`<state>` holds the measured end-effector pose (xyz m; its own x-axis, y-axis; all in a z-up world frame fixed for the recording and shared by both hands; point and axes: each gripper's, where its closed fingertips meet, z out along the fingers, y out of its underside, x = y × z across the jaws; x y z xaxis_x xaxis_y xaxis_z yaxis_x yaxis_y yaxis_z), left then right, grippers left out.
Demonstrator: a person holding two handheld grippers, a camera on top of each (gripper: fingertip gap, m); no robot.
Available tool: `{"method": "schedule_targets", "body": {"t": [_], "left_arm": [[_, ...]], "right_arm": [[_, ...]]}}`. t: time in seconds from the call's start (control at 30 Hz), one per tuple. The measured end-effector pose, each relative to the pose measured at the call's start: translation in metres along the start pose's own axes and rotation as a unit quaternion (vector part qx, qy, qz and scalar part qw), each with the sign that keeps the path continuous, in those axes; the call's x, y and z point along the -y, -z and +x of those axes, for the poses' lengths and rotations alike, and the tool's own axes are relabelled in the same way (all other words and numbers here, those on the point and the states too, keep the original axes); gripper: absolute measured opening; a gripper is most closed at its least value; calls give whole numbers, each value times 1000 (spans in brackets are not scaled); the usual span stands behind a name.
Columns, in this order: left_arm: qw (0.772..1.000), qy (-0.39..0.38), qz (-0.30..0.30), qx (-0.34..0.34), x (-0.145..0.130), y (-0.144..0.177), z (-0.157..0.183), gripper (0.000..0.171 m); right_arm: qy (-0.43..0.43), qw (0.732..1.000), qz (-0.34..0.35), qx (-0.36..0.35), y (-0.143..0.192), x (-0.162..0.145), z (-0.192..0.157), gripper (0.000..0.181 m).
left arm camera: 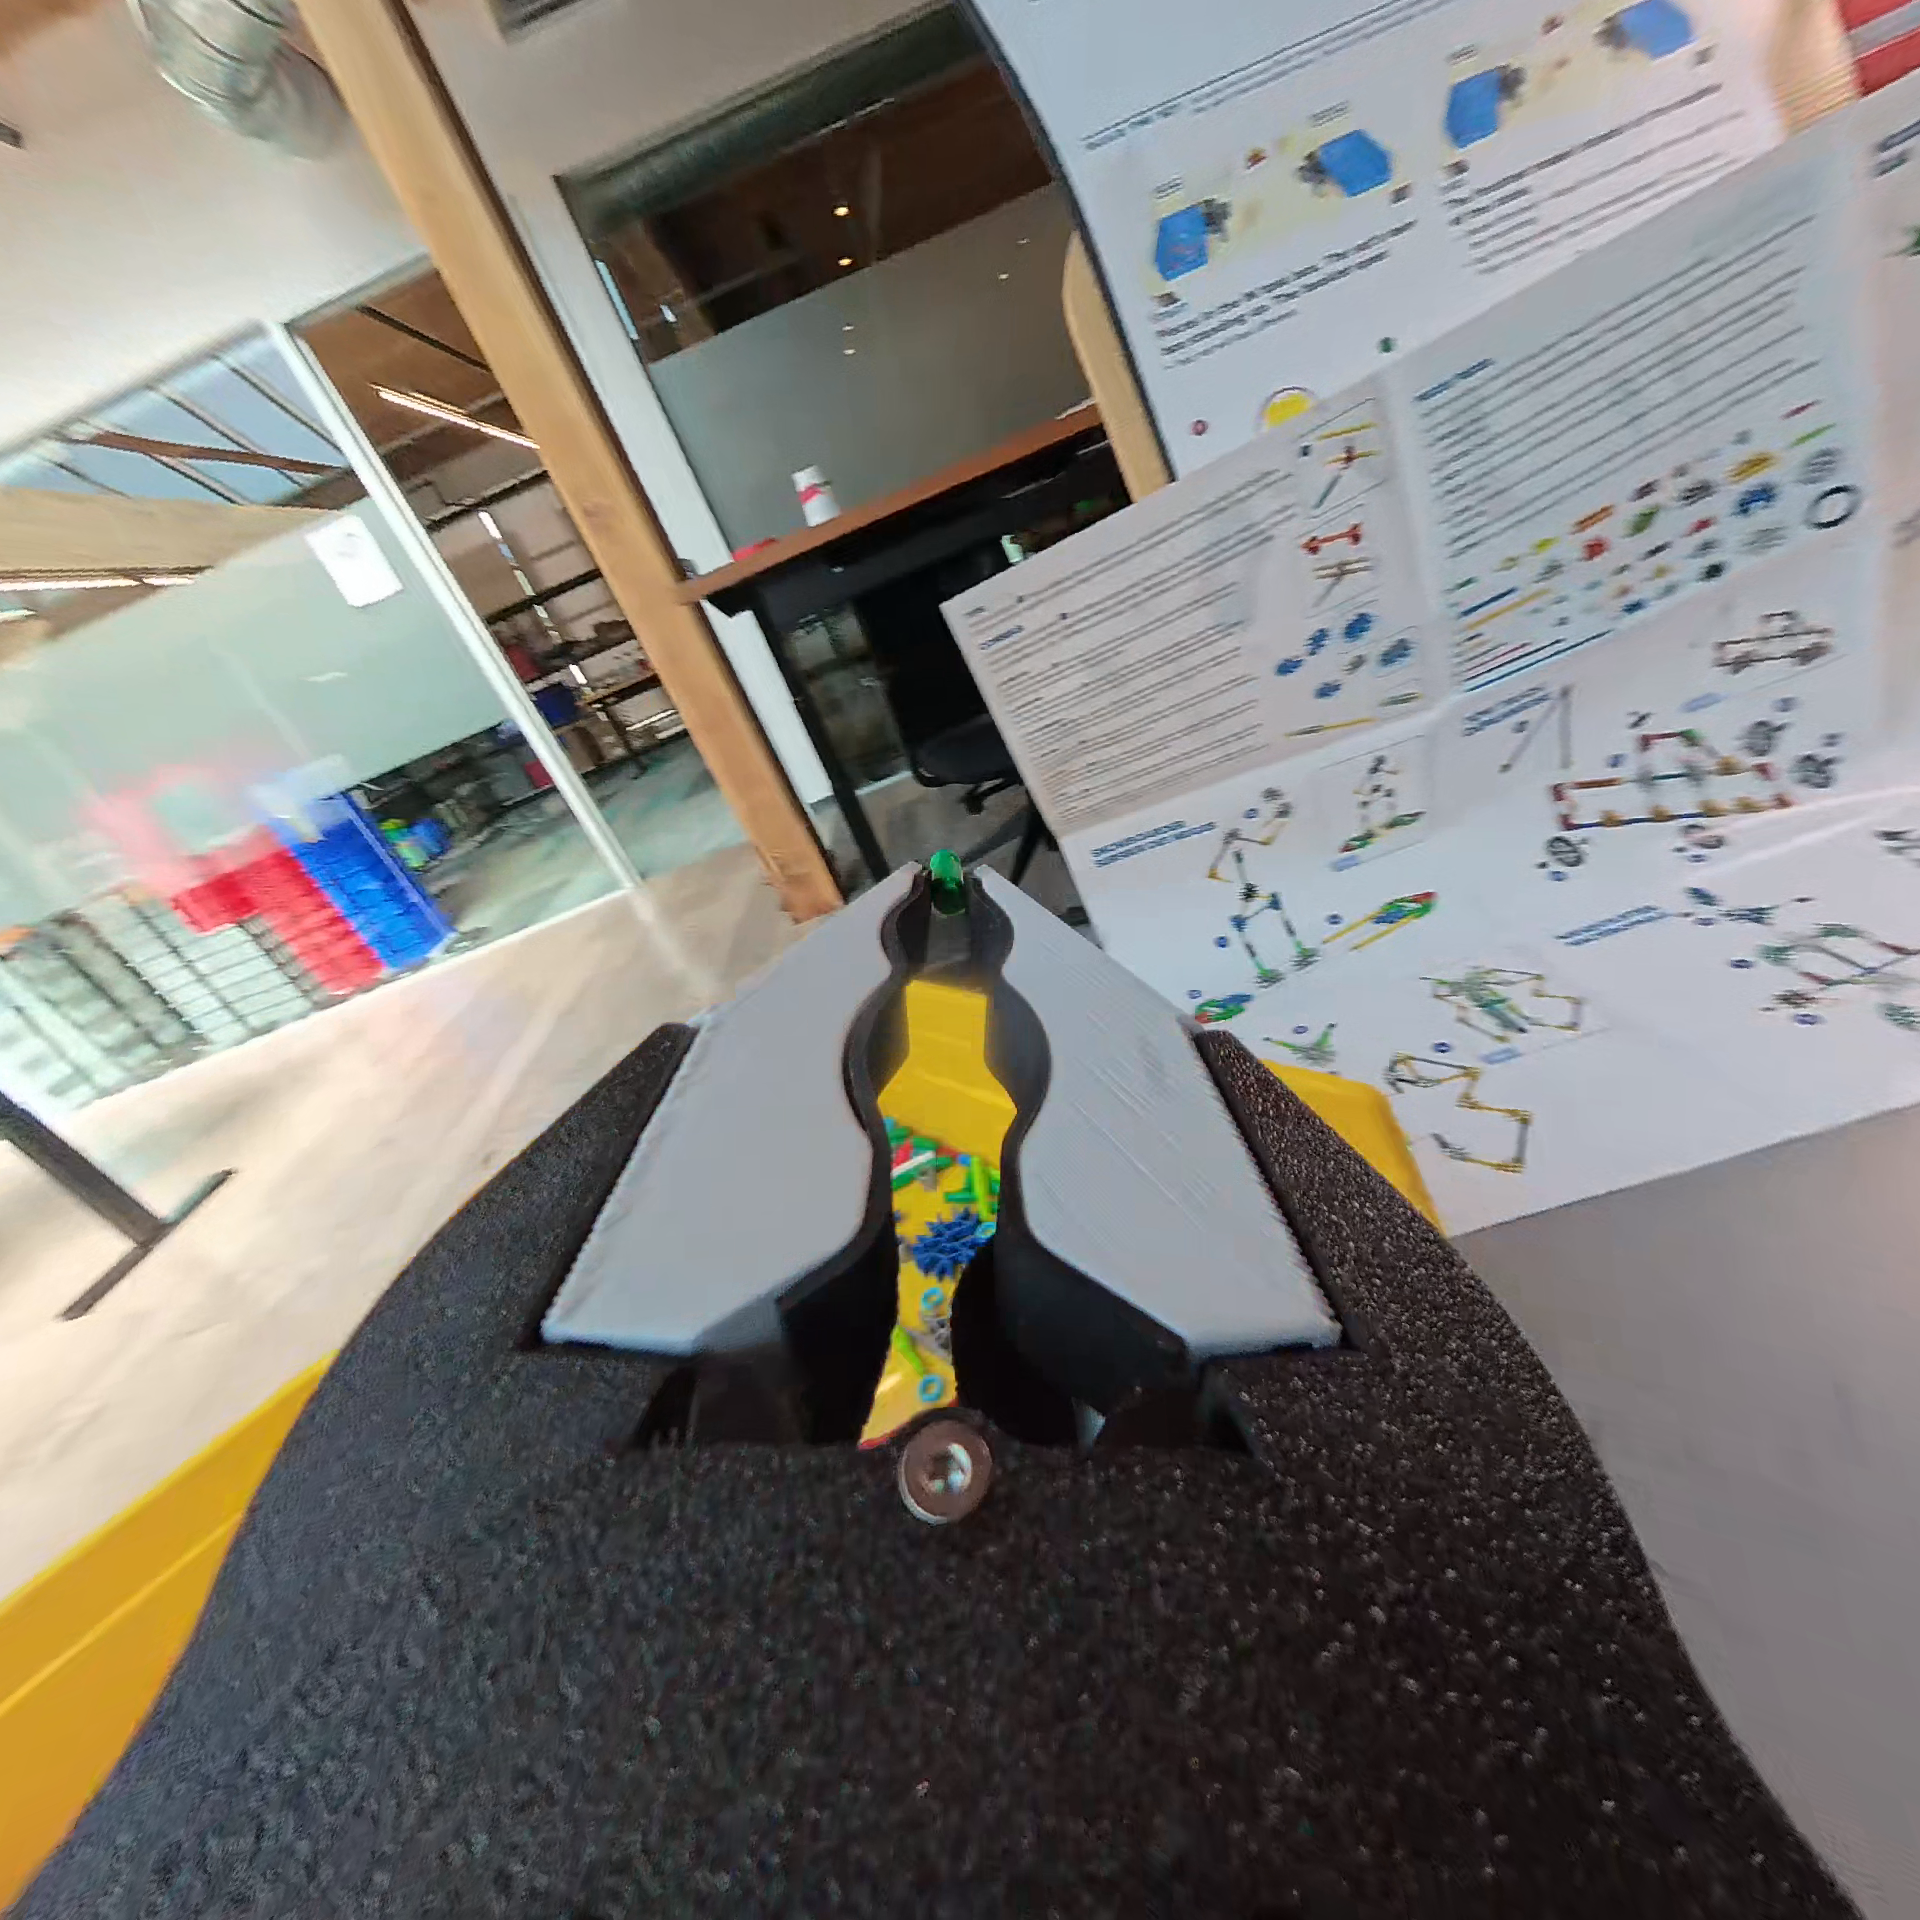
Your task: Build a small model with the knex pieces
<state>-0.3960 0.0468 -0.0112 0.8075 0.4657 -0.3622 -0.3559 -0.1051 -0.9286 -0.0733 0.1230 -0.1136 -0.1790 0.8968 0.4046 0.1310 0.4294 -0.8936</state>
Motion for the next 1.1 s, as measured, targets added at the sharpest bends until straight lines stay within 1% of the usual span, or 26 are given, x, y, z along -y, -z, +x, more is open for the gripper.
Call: {"method": "schedule_targets", "body": {"t": [0.1, 0.17, 0.23, 0.27, 0.3, 0.37, 0.47, 0.5, 0.6, 0.83, 0.9, 0.97, 1.03, 1.1], "left_arm": [[998, -21, -14, 51, -4, 7, -29, 4], [995, -35, -34, 90, -8, 13, -49, 4], [988, -56, -72, 129, -16, 18, -69, 4], [983, -72, -99, 137, -23, 20, -75, 4], [978, -83, -131, 138, -33, 20, -78, 4], [970, -77, -208, 102, -59, 18, -73, 4], [955, -65, -288, 35, -90, 18, -52, 4], [951, -62, -303, 17, -96, 18, -45, 4], [948, -53, -313, 2, -103, 17, -40, 4], [952, -4, -305, -18, -106, 19, -42, 6], [958, 15, -284, -23, -102, 17, -42, 21], [968, 26, -249, -28, -88, 14, -40, 28], [979, 21, -197, -39, -65, 11, -31, 31], [987, 23, -141, -75, -39, 9, -6, 31]], "right_arm": [[-14, 1000, 4, -7, 1, 0, 4, 27], [-26, 1000, 3, -8, 0, -2, 7, 27], [-37, 999, 3, -6, 0, -4, 7, 26], [-42, 999, 3, -5, 0, -4, 8, 26], [-47, 999, 3, -4, -1, -5, 7, 26], [-55, 998, 3, 0, -2, -6, 7, 25], [-65, 998, 1, 7, -4, -9, 5, 25], [-67, 998, 0, 9, -4, -9, 4, 25], [-71, 997, -6, 18, -5, -12, 2, 22], [-67, 997, -16, 32, -7, -15, -5, 20], [-68, 997, -17, 34, -8, -15, -6, 20], [-70, 997, -21, 35, -8, -17, -6, 21], [-78, 995, -35, 42, -10, -22, -7, 22], [-89, 994, -44, 47, -11, -27, -9, 23]]}}
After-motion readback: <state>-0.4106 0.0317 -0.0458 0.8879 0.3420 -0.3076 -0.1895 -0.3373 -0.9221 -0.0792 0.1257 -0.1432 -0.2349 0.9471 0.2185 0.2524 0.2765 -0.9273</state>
